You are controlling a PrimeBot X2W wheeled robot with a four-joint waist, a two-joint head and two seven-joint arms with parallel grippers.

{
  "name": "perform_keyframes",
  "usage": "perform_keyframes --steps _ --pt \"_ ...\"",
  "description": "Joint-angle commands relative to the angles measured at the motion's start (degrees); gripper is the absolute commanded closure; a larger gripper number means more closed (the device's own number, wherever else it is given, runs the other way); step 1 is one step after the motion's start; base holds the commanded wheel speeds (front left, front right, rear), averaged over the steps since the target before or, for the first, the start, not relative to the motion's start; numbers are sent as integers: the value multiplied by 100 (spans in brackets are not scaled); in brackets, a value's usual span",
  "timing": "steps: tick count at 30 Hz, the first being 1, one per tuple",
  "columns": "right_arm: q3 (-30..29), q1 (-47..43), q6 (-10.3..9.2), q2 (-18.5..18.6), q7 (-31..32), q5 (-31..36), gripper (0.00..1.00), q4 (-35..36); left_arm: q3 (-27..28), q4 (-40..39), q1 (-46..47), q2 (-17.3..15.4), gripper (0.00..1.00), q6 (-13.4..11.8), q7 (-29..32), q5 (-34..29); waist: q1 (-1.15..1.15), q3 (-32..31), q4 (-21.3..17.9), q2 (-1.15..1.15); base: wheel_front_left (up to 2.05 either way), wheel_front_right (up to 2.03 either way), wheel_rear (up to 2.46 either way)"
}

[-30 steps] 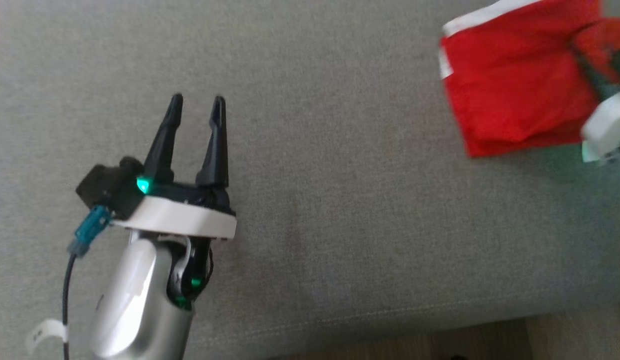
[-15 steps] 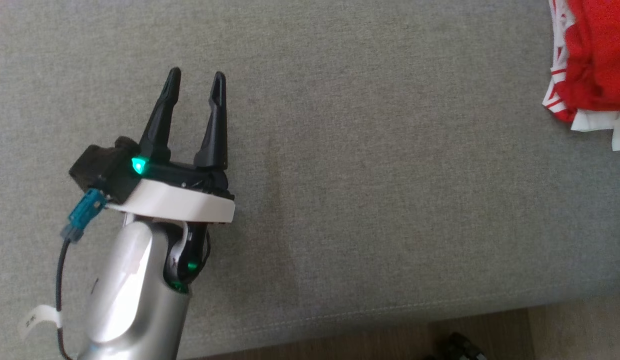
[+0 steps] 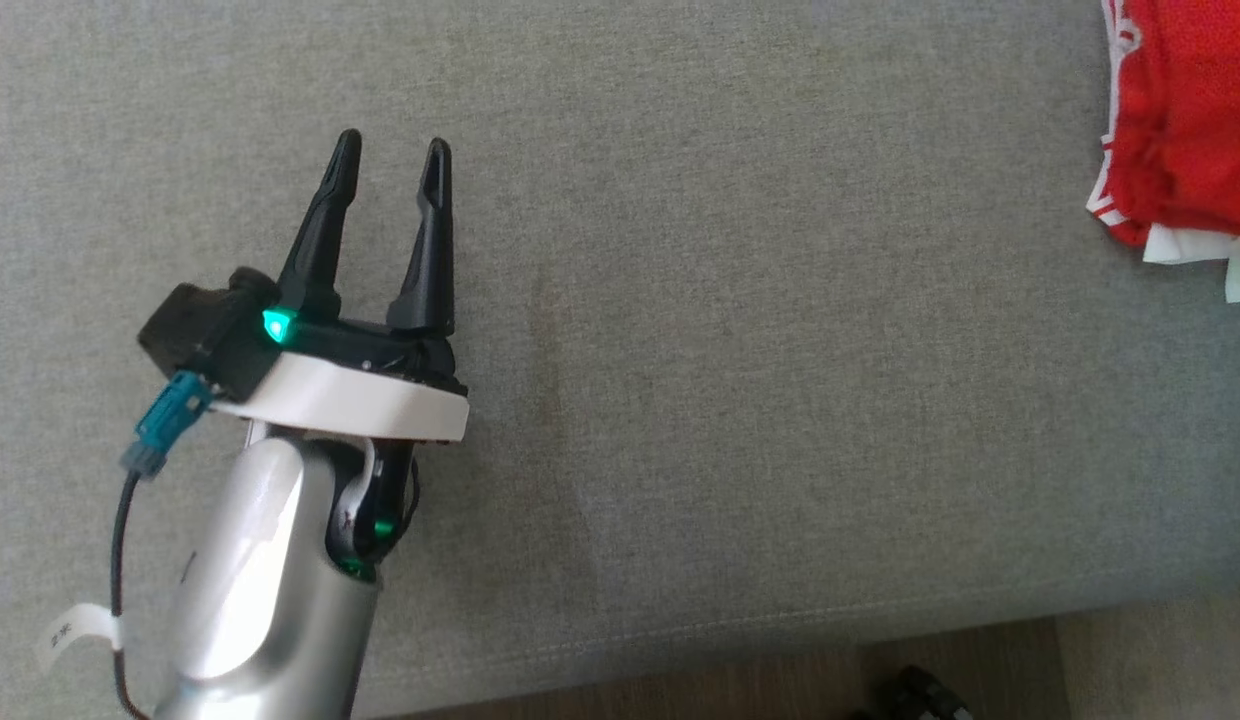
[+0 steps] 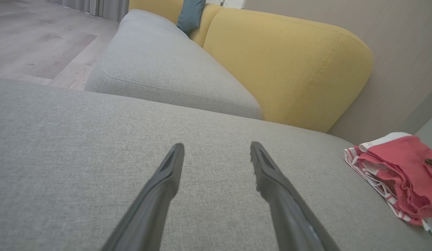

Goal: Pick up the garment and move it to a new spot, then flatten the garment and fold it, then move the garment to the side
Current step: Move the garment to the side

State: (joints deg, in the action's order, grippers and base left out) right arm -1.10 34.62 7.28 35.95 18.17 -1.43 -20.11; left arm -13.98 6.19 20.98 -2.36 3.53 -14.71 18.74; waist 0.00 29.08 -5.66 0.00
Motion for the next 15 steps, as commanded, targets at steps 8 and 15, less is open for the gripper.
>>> perform_keyframes --steps 8,15 --pt "-215 -104 21 -90 -316 292 0 465 203 -107 60 -52 0 -11 -29 31 0 -404 73 0 0 0 0" --pt "-175 -20 21 -814 -823 343 0 761 293 -177 -212 -52 0 -125 -29 143 0 -1123 240 0 0 0 0"
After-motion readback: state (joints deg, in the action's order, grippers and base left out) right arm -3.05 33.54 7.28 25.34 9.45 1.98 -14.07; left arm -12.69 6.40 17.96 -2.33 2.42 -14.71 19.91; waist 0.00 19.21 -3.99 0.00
